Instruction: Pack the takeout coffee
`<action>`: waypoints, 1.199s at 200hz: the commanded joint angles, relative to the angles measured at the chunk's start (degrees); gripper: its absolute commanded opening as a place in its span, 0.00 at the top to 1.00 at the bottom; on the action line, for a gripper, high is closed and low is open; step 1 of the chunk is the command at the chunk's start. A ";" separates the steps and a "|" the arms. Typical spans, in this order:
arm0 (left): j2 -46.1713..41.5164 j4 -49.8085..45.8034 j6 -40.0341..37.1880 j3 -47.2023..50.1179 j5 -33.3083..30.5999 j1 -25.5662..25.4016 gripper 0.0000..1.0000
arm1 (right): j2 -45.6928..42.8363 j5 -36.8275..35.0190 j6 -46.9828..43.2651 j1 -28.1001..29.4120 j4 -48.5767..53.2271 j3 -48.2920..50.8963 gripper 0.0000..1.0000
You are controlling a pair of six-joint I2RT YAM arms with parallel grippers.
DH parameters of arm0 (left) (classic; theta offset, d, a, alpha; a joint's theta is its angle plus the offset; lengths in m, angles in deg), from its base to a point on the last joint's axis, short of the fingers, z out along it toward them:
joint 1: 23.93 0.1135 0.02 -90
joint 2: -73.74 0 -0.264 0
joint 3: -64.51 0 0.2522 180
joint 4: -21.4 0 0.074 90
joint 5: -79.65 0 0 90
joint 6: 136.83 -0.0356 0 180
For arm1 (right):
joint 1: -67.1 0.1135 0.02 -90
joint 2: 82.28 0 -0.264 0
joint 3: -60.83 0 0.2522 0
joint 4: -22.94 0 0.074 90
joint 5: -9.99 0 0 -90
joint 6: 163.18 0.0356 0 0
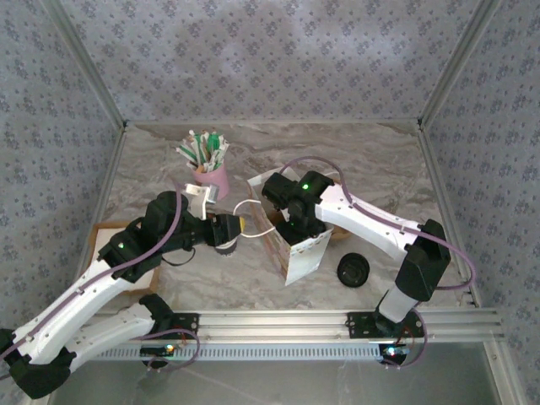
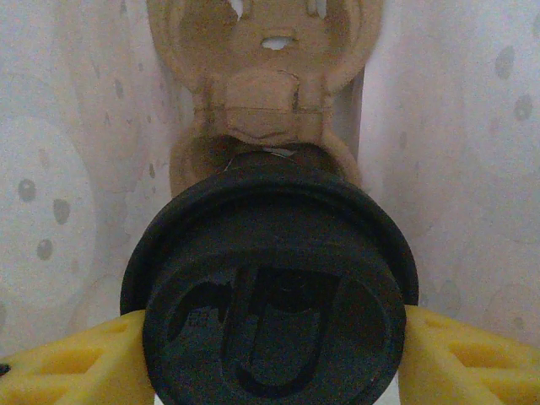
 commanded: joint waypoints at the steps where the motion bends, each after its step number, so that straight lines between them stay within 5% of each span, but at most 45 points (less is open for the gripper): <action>1: -0.65 0.47 0.81 0.34 -0.42 -0.66 0.56 | -0.54 0.18 0.19 -0.13 0.48 0.63 0.34; 240: -0.57 0.40 0.89 0.25 -0.87 -0.84 0.56 | 0.44 1.54 0.13 -0.64 0.40 1.25 0.33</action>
